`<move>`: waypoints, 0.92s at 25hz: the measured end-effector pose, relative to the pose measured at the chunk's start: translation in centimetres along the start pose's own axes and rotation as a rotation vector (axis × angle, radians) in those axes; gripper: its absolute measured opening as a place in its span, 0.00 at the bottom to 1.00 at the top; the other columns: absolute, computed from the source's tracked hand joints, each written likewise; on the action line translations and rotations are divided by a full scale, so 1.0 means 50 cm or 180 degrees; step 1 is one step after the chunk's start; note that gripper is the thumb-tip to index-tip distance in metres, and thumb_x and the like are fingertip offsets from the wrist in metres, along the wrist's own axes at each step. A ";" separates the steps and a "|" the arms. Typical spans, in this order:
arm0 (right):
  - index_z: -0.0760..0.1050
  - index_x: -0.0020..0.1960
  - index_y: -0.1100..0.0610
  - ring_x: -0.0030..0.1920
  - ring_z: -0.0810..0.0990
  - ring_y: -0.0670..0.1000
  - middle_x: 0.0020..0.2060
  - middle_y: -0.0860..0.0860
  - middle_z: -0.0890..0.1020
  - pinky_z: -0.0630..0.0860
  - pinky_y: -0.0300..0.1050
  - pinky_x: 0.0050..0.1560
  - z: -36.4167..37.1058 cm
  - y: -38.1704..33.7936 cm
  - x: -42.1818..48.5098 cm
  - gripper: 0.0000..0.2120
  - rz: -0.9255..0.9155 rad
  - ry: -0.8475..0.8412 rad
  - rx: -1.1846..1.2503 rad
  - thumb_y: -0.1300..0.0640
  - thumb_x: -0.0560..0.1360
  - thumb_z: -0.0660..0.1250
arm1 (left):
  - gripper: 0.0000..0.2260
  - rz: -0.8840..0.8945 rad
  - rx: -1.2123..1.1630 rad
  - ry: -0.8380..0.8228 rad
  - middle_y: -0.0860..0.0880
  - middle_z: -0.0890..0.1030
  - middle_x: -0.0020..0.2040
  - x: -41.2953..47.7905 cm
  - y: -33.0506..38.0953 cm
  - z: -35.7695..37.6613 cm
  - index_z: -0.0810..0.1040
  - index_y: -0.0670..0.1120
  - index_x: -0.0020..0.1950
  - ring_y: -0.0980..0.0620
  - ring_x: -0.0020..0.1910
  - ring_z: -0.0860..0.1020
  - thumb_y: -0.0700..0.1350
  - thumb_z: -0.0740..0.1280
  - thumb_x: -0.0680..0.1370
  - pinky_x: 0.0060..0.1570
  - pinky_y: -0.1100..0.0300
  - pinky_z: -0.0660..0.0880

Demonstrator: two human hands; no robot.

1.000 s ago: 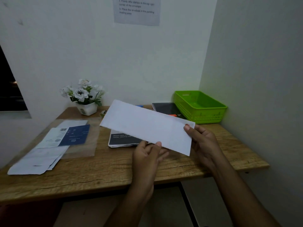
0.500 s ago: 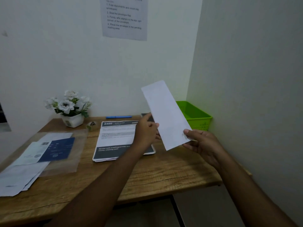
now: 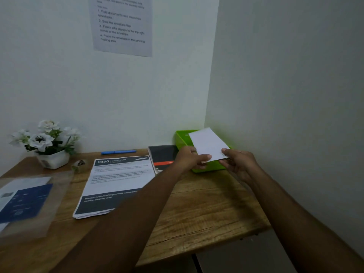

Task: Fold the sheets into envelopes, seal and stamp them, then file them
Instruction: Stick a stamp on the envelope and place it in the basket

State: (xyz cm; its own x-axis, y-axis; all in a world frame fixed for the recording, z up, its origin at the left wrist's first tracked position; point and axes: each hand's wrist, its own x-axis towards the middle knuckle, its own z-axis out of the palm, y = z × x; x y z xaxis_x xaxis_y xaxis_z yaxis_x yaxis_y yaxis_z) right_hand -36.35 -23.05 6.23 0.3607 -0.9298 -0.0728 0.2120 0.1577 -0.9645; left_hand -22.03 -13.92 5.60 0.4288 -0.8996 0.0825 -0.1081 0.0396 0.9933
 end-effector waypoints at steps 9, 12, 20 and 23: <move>0.72 0.51 0.67 0.19 0.79 0.49 0.37 0.60 0.77 0.76 0.37 0.20 0.011 -0.002 0.076 0.03 0.0433 -0.0108 -0.0025 0.66 0.78 0.64 | 0.11 0.0429 0.0764 0.0407 0.40 0.72 0.39 0.051 -0.030 0.027 0.71 0.42 0.43 0.50 0.29 0.80 0.43 0.73 0.73 0.38 0.49 0.80; 0.74 0.49 0.65 0.22 0.81 0.52 0.40 0.61 0.79 0.78 0.41 0.22 0.000 0.004 0.086 0.11 0.0579 -0.0169 0.0250 0.56 0.80 0.60 | 0.12 0.0401 0.0999 0.0538 0.39 0.79 0.42 0.070 -0.031 0.027 0.77 0.35 0.47 0.51 0.29 0.81 0.43 0.73 0.73 0.28 0.58 0.77; 0.73 0.43 0.65 0.24 0.82 0.51 0.25 0.56 0.82 0.79 0.40 0.24 -0.020 0.022 0.087 0.09 0.0559 -0.0233 0.0133 0.61 0.80 0.63 | 0.13 0.0399 0.1243 0.0665 0.41 0.80 0.35 0.100 -0.041 0.029 0.76 0.37 0.52 0.50 0.23 0.78 0.44 0.71 0.74 0.19 0.62 0.73; 0.74 0.42 0.64 0.23 0.82 0.50 0.29 0.56 0.83 0.78 0.39 0.23 -0.016 0.029 0.091 0.10 0.0466 -0.0150 -0.0024 0.59 0.79 0.65 | 0.12 0.0402 0.1253 0.0807 0.45 0.79 0.32 0.097 -0.045 0.029 0.74 0.41 0.53 0.54 0.21 0.75 0.44 0.71 0.74 0.16 0.66 0.67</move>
State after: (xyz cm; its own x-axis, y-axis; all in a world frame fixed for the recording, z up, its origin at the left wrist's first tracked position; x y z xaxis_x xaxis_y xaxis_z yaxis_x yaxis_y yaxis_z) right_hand -35.11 -27.32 4.29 0.4296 -0.8804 -0.2009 0.1471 0.2877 -0.9463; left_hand -21.00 -19.00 3.63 0.5902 -0.7622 0.2661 -0.4836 -0.0698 0.8725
